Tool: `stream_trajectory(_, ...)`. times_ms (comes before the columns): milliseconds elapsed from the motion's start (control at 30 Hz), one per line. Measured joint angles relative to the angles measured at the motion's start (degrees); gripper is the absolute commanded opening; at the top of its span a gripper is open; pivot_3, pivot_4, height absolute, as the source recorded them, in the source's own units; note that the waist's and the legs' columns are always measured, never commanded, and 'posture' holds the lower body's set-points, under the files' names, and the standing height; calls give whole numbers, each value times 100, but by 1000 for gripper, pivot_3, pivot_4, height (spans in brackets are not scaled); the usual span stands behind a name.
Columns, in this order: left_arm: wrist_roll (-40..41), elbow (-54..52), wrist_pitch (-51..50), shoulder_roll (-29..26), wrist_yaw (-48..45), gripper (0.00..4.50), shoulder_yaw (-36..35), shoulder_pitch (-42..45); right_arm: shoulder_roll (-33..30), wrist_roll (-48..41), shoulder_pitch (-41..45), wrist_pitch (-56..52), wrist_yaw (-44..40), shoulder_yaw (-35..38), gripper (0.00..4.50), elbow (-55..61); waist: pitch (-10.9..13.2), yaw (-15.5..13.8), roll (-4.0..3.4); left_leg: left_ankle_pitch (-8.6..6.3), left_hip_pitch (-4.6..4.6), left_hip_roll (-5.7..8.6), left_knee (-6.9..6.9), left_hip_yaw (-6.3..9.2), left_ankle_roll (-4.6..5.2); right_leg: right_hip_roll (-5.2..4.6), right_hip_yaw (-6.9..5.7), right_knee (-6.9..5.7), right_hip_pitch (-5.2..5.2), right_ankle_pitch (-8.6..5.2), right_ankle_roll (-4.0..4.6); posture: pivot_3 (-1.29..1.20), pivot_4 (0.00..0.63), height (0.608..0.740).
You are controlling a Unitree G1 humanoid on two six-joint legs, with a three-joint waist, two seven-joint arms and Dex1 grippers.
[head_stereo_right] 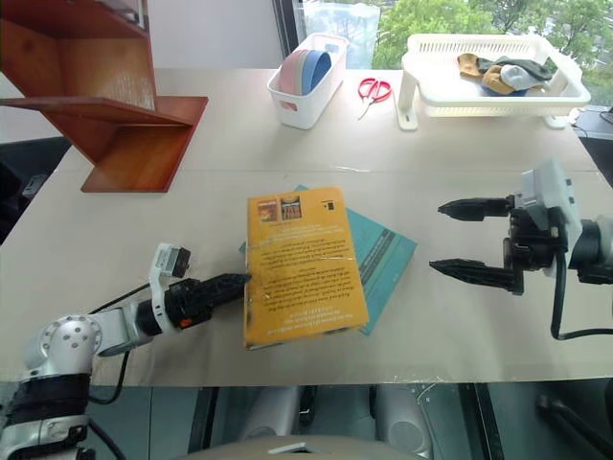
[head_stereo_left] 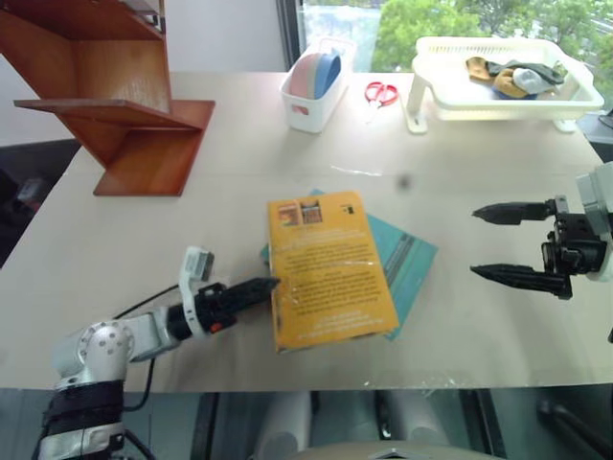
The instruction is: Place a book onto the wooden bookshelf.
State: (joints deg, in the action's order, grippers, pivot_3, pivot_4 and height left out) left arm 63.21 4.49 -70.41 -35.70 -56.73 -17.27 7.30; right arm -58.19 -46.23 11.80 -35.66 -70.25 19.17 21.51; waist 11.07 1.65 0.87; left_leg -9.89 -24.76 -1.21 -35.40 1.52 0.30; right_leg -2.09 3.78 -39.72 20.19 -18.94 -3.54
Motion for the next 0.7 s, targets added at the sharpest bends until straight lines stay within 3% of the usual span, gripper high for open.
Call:
stream_trajectory(300,-122,444,-38,-131,-842,181,321,120,25,58,-39,73,117,1,4500,0,-9,1,-15,0,3,0,1,0,0,-2,0,0,-3,0,0,0,150,740)
stream_trajectory(500,-107,432,-81,-228,-1005,11,333,81,54,58,-32,102,151,-4,4500,-5,-11,6,-19,0,4,-1,1,0,0,-5,1,0,-2,-1,1,0,150,740)
stream_trajectory(700,204,-290,-385,-599,-904,11,-35,-189,112,16,115,125,138,-12,4500,-128,-5,42,-10,0,-2,-3,5,5,0,-26,-3,5,2,-1,1,0,150,740)
